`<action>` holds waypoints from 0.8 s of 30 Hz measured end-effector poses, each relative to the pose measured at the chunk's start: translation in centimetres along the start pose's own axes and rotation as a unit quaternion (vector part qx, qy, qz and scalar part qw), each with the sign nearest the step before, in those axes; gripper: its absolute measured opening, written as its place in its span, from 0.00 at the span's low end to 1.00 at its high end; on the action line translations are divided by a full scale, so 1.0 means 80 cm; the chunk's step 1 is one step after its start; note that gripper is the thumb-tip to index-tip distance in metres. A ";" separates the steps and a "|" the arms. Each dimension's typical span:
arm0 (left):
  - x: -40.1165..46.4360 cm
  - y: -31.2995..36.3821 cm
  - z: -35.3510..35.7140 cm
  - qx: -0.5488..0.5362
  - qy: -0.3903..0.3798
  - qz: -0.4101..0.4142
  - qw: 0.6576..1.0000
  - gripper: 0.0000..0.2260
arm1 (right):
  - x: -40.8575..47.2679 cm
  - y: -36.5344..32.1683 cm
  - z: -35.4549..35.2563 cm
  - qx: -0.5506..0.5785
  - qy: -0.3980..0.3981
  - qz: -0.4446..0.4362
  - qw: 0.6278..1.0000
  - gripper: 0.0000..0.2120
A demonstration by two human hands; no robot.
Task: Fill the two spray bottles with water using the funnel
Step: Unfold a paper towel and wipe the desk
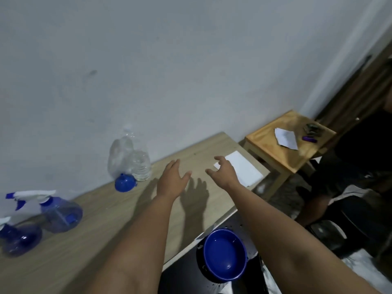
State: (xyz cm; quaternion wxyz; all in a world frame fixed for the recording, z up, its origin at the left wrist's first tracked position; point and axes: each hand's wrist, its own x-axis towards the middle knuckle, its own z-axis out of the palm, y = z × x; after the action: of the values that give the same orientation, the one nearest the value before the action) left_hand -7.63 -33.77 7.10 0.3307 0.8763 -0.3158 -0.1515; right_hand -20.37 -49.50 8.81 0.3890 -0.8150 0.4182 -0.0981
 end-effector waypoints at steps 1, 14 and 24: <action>0.002 0.013 0.014 -0.001 -0.009 0.008 1.000 0.32 | 0.003 0.009 -0.014 0.002 0.009 0.003 1.000 0.31; 0.057 0.108 0.259 0.111 -0.130 -0.017 0.985 0.32 | 0.131 0.172 -0.107 0.034 0.013 -0.024 0.999 0.21; 0.087 0.140 0.345 0.188 -0.110 -0.090 0.972 0.35 | 0.194 0.223 -0.122 0.049 -0.023 -0.062 0.997 0.18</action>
State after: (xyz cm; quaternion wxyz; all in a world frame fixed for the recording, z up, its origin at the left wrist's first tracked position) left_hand -20.52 -58.19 -6.07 0.1082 0.9258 -0.2925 -0.2137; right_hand -26.13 -72.86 0.12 0.4314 -0.8214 0.3519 -0.1236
